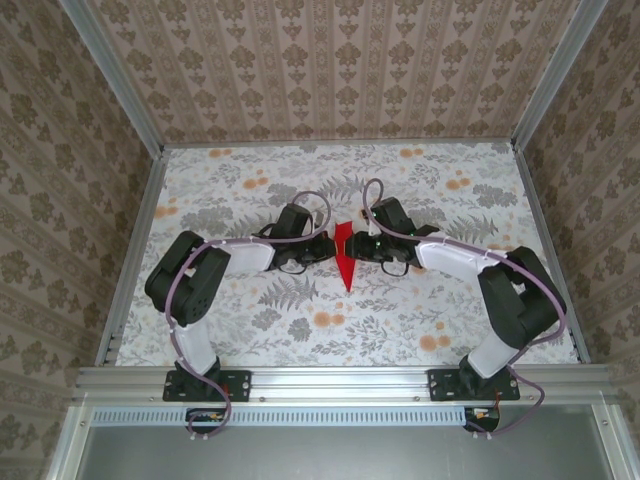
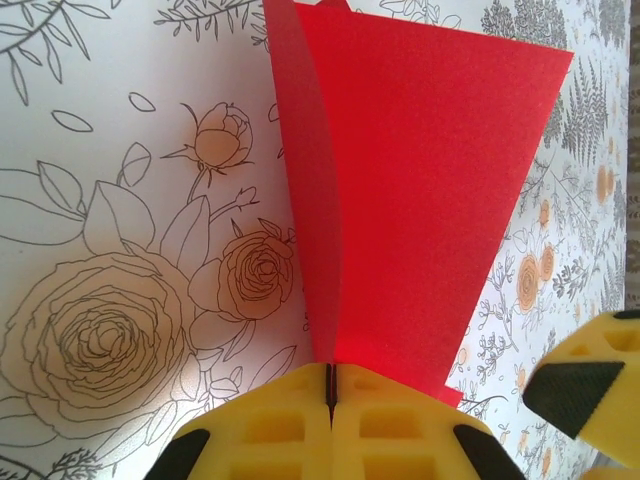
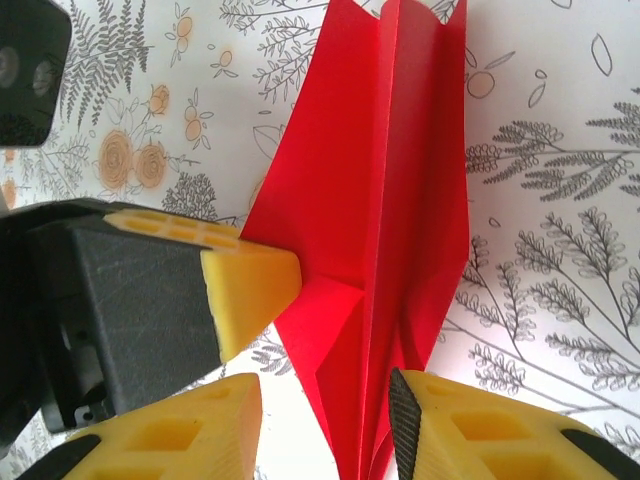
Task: Fold a paper plane with a square sheet of paper (pick it up from the middle)
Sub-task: Move a paper plane to the center of the table.
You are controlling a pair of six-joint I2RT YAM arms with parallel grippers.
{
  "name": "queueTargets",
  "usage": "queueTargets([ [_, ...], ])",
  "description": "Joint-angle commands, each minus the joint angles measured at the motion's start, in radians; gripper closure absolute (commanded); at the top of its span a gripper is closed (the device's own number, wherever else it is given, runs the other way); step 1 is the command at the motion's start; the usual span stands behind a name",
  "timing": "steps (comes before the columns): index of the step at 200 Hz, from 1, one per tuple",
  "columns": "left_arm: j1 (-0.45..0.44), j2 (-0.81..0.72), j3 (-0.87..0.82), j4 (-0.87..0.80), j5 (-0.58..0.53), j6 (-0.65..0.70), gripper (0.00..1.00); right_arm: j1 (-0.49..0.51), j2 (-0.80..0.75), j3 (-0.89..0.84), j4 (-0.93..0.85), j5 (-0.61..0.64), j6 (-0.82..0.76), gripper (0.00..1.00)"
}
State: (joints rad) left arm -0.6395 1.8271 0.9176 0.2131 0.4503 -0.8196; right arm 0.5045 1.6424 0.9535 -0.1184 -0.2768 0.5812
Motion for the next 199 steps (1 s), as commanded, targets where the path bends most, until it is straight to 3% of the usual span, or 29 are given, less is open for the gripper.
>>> queueTargets([
  [1,0.008,0.014,-0.012,0.028,0.025,-0.014,1.0,0.002,0.034,0.054,-0.043,0.001,-0.03,0.6],
  [98,0.027,0.029,-0.047,0.049,0.019,-0.02,1.0,-0.007,0.168,0.131,-0.08,0.04,-0.066,0.55],
  [199,0.06,0.064,-0.104,0.13,0.033,-0.068,1.0,-0.037,0.202,0.102,-0.009,-0.093,-0.032,0.46],
])
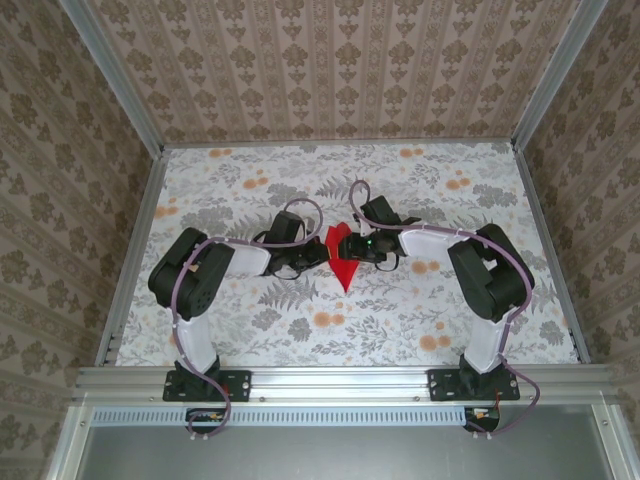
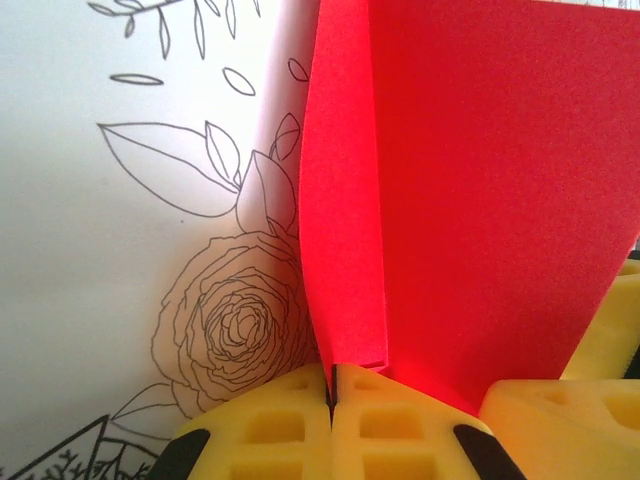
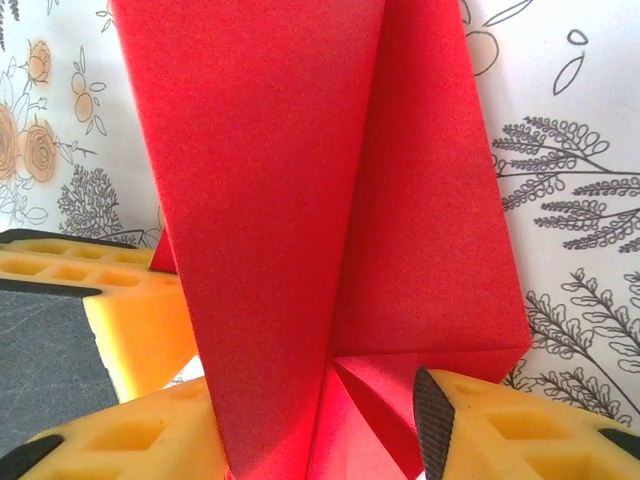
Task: Fold a paper plane with a square sheet of paper (pick it up from the middle)
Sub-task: Move a paper plane to the center of the table.
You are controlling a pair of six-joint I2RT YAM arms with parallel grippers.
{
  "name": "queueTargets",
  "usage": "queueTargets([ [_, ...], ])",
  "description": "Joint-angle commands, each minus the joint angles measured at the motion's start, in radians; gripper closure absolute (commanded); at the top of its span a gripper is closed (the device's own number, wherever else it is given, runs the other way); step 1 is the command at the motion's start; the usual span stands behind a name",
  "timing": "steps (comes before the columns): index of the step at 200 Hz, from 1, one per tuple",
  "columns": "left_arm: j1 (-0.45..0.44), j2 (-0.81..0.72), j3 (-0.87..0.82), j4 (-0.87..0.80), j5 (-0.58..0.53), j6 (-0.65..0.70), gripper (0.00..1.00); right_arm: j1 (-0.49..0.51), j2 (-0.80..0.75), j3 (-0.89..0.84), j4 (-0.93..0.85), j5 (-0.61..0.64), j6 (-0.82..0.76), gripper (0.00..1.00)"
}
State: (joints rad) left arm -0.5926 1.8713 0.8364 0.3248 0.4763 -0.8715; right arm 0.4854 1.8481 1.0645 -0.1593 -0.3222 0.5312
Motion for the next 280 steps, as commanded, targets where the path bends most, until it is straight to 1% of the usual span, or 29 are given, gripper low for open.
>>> queueTargets([
  [1,0.013,0.02,-0.022,0.019,0.008,-0.016,1.0,-0.019,-0.004,-0.01,0.033,-0.049,0.018,0.46],
  [37,0.013,0.017,-0.018,0.024,0.016,-0.012,1.0,-0.034,-0.033,-0.032,0.064,-0.108,0.038,0.4],
  [53,0.013,0.017,-0.016,0.025,0.018,-0.011,1.0,-0.036,-0.045,-0.047,0.072,-0.112,0.049,0.38],
  [79,0.013,0.017,-0.018,0.025,0.02,-0.01,1.0,-0.048,-0.056,-0.068,0.096,-0.133,0.053,0.38],
  [115,0.012,0.017,-0.016,0.025,0.022,-0.009,1.0,-0.049,-0.037,-0.061,0.114,-0.216,0.054,0.4],
  [132,0.011,0.017,-0.014,0.025,0.022,-0.009,1.0,-0.05,-0.037,-0.062,0.113,-0.229,0.05,0.4],
  [164,0.011,0.017,-0.012,0.023,0.026,-0.011,1.0,-0.05,-0.036,-0.074,0.115,-0.285,0.072,0.47],
  [190,0.011,0.017,-0.01,0.022,0.025,-0.014,1.0,-0.047,-0.054,-0.11,0.137,-0.314,0.109,0.49],
  [241,0.01,0.011,-0.008,0.022,0.028,-0.019,1.0,-0.028,-0.077,-0.137,0.158,-0.298,0.143,0.48],
  [280,0.009,0.001,-0.008,0.031,0.043,-0.028,1.0,0.005,-0.076,-0.115,0.085,-0.203,0.091,0.48],
])
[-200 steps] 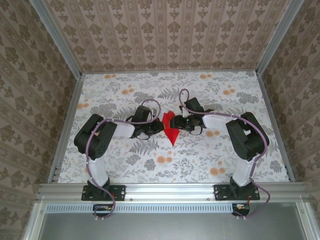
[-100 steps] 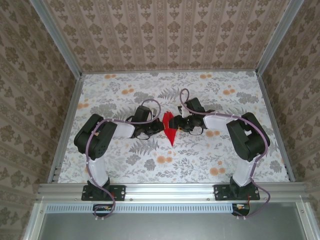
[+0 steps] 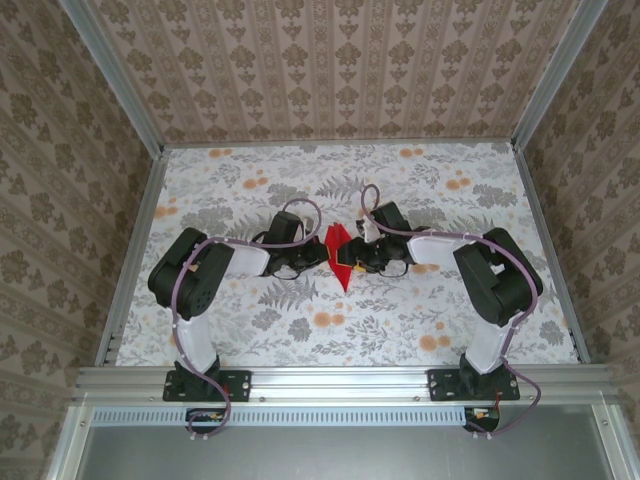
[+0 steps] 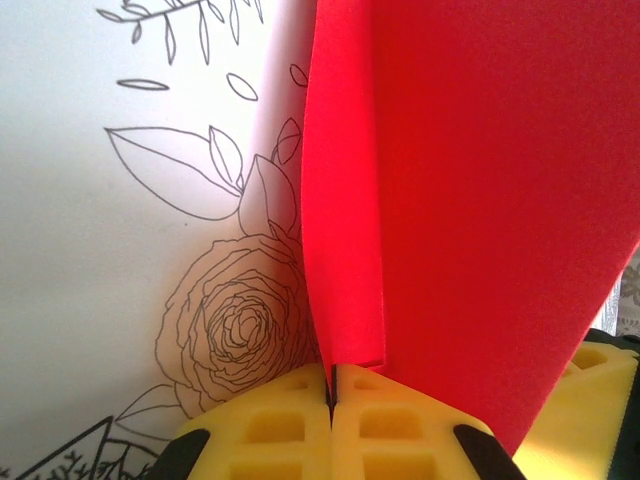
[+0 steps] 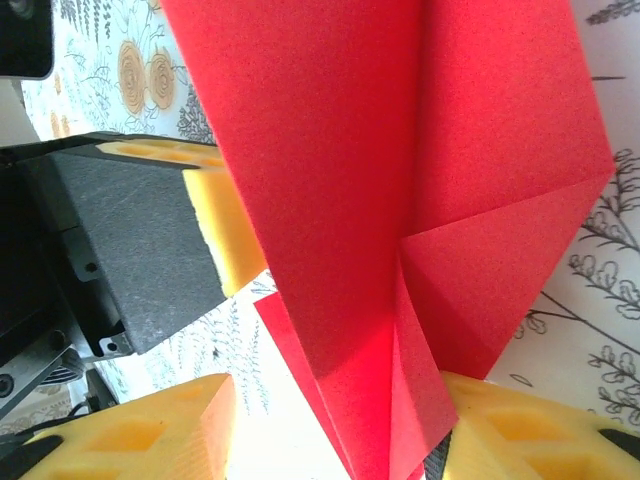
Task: Fold a paper plane with a square sheet of paper (pick it up from the middle)
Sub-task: Move a paper plane to the center of the table.
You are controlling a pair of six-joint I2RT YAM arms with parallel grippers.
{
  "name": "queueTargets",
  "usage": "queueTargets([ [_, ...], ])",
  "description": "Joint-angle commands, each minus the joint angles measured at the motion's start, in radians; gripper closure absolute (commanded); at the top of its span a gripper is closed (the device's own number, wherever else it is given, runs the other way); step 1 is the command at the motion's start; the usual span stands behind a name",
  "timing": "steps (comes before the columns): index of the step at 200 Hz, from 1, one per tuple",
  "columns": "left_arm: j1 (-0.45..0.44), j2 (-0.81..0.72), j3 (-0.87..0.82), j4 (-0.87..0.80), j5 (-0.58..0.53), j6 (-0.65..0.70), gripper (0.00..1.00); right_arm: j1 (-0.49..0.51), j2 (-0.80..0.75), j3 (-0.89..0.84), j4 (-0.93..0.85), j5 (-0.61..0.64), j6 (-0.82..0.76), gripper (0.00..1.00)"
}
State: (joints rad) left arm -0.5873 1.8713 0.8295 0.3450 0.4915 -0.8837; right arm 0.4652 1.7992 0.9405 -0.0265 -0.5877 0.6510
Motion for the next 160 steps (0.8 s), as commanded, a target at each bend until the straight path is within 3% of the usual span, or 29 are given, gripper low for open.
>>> queueTargets([
  [1,0.004,0.0,-0.001,0.011,0.028,-0.016,1.0,0.026,-0.027,0.009,-0.05,0.067,-0.03,0.48],
  [121,0.001,-0.015,-0.006,0.035,0.065,-0.023,1.0,0.095,0.015,0.091,-0.199,0.269,-0.132,0.43],
  [160,0.001,-0.019,-0.004,0.032,0.065,-0.029,1.0,0.102,0.025,0.113,-0.231,0.309,-0.134,0.54],
])
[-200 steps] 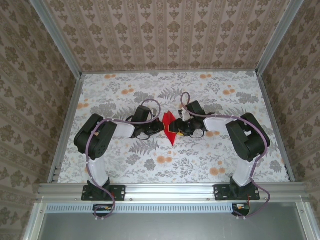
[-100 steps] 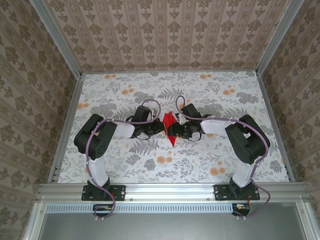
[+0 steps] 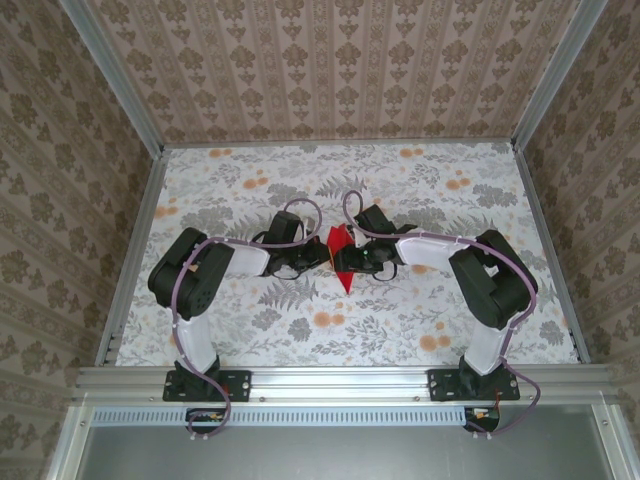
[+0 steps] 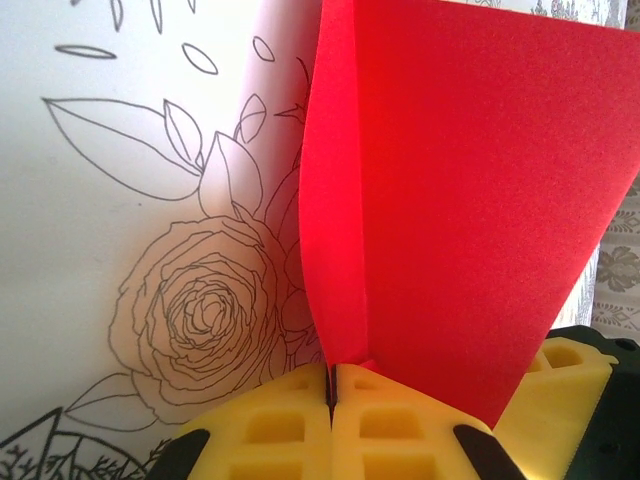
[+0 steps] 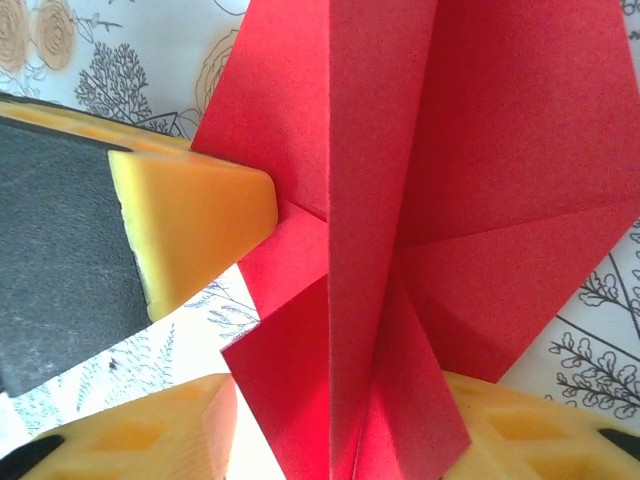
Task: Fold a paper plane with a square sheet of paper (pick it up from the middle)
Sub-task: Move a paper plane to the center of the table.
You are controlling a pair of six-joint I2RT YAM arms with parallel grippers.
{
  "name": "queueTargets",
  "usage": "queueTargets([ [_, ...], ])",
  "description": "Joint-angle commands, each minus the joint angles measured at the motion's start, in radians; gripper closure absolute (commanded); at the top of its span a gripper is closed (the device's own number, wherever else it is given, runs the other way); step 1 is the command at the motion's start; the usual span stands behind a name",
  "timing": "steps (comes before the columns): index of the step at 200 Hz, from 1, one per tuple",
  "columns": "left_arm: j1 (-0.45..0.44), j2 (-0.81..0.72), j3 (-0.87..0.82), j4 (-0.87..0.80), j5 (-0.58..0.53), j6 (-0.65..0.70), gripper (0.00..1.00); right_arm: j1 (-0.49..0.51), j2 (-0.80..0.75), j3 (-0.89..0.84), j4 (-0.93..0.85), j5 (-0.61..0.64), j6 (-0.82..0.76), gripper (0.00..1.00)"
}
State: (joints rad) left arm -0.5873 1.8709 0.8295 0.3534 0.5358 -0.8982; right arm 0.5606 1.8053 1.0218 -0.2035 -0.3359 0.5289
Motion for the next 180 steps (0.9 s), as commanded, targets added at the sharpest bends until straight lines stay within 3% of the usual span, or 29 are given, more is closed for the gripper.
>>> queueTargets([
  [1,0.001,-0.019,-0.005,0.023,0.02,-0.015,1.0,0.007,0.019,0.032,-0.055,0.057,-0.013,0.54],
  [48,0.003,-0.043,0.003,-0.008,0.015,-0.015,0.9,0.013,0.018,0.064,-0.096,0.095,-0.015,0.75],
  [88,0.009,-0.109,0.018,-0.104,-0.023,0.005,0.7,0.016,0.012,0.087,-0.145,0.143,-0.025,0.9],
  [128,0.036,-0.241,0.036,-0.35,-0.183,0.079,0.51,0.015,-0.043,0.108,-0.247,0.263,-0.081,0.94],
  [180,0.052,-0.366,0.049,-0.6,-0.458,0.146,0.2,0.015,0.005,0.105,-0.215,0.27,-0.075,0.89],
])
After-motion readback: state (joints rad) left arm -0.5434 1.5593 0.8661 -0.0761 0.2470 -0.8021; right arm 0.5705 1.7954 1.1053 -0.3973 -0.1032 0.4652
